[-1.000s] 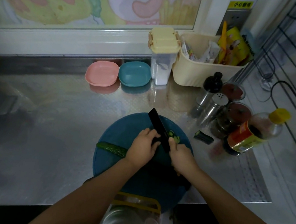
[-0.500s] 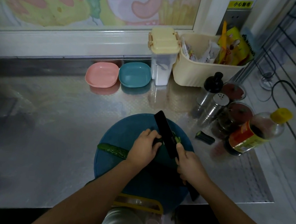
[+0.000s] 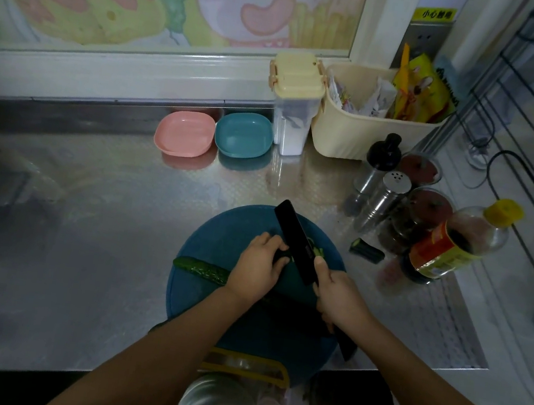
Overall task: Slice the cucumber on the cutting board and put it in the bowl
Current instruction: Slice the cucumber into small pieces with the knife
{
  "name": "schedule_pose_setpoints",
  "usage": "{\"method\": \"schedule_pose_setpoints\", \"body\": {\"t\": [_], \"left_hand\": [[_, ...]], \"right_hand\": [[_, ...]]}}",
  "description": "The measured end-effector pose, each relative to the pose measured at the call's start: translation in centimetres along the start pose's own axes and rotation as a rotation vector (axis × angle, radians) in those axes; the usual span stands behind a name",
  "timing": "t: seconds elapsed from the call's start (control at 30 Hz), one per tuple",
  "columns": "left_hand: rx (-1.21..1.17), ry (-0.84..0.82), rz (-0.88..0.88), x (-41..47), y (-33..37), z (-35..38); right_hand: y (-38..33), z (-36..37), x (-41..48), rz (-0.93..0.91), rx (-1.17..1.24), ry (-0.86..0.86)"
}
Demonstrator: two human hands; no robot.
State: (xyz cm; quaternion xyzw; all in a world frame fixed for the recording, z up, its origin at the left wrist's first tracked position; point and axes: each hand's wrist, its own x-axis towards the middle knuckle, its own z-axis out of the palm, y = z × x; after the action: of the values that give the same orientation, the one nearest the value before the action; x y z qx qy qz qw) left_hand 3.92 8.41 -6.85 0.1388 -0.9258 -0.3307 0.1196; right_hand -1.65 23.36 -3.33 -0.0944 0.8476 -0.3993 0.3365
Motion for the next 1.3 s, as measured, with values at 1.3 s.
{"method": "schedule_pose_setpoints", "body": {"t": [1.3], "left_hand": [[0.009, 0.007, -0.017, -0.2, 0.3, -0.3]], "right_hand": [[-0.4, 0.4, -0.6, -0.004, 0.065, 0.014]]}}
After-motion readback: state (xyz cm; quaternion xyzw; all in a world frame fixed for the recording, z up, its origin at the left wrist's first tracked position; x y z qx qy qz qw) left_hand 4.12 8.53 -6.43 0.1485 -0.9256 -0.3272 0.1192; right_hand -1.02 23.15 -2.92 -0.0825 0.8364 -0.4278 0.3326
